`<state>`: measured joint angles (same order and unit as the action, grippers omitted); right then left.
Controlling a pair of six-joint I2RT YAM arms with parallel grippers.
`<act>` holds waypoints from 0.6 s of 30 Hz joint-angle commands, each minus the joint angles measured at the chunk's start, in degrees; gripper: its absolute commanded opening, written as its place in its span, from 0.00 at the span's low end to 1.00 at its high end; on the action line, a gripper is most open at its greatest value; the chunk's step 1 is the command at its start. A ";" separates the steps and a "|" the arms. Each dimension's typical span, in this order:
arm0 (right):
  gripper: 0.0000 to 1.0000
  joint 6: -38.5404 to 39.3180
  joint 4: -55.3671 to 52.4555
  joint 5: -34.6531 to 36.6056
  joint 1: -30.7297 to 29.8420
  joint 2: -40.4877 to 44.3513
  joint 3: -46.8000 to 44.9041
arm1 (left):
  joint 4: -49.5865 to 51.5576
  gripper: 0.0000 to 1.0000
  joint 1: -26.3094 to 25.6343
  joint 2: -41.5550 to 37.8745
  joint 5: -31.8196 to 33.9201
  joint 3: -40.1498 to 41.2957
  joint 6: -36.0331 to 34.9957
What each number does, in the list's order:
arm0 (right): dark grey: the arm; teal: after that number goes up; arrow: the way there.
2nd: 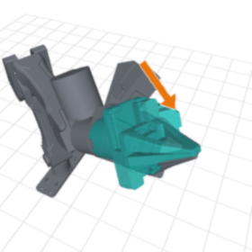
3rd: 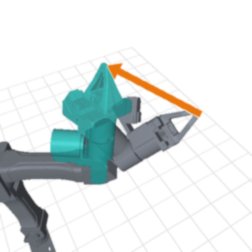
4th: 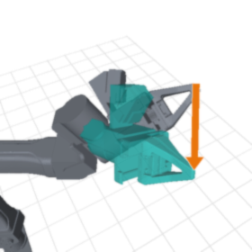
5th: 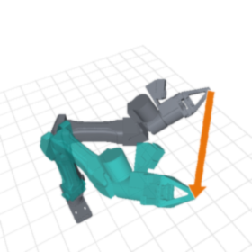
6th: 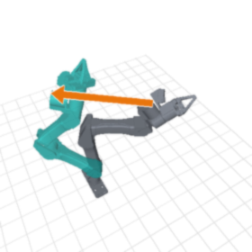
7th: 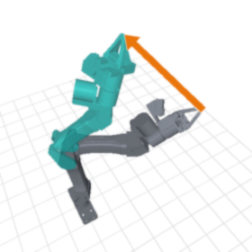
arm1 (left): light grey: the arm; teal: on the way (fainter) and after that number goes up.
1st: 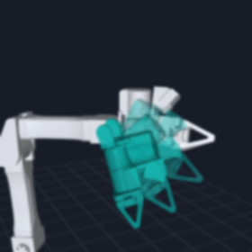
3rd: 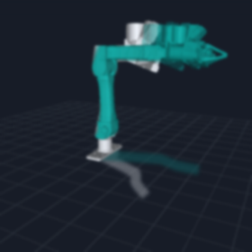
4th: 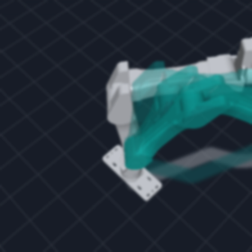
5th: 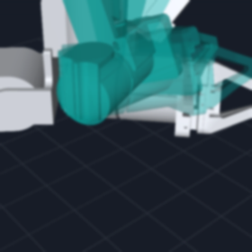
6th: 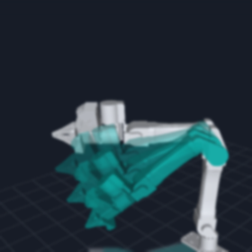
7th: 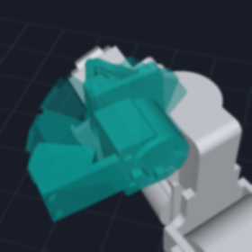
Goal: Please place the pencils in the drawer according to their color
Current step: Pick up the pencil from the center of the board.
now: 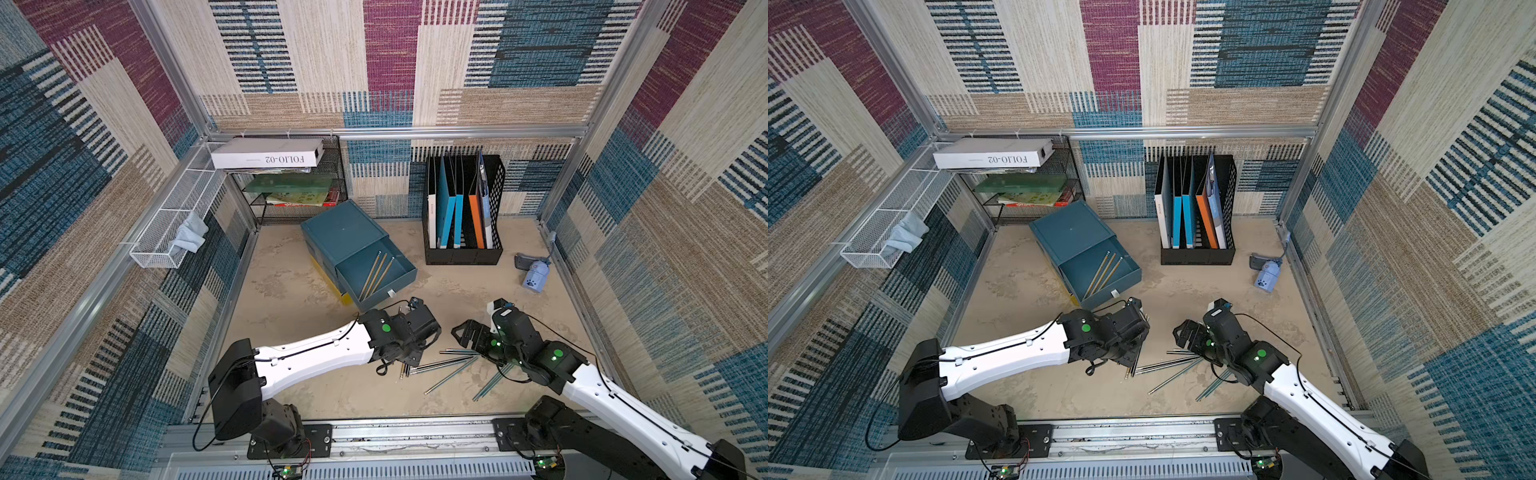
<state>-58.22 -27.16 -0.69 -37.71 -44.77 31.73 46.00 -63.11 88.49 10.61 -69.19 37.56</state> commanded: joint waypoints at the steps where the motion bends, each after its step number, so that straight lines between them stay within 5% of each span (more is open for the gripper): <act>1: 0.98 -0.48 -0.87 -0.01 -0.03 0.44 -0.09 | -2.37 0.23 -0.17 1.94 0.56 1.37 1.22; 18: 0.98 -0.39 -1.64 0.19 0.00 0.22 0.07 | -6.88 0.22 -0.35 12.93 2.95 2.24 -0.73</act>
<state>-58.67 -27.94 -0.67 -37.71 -44.49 31.70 40.27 -63.48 100.64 12.05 -66.81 37.50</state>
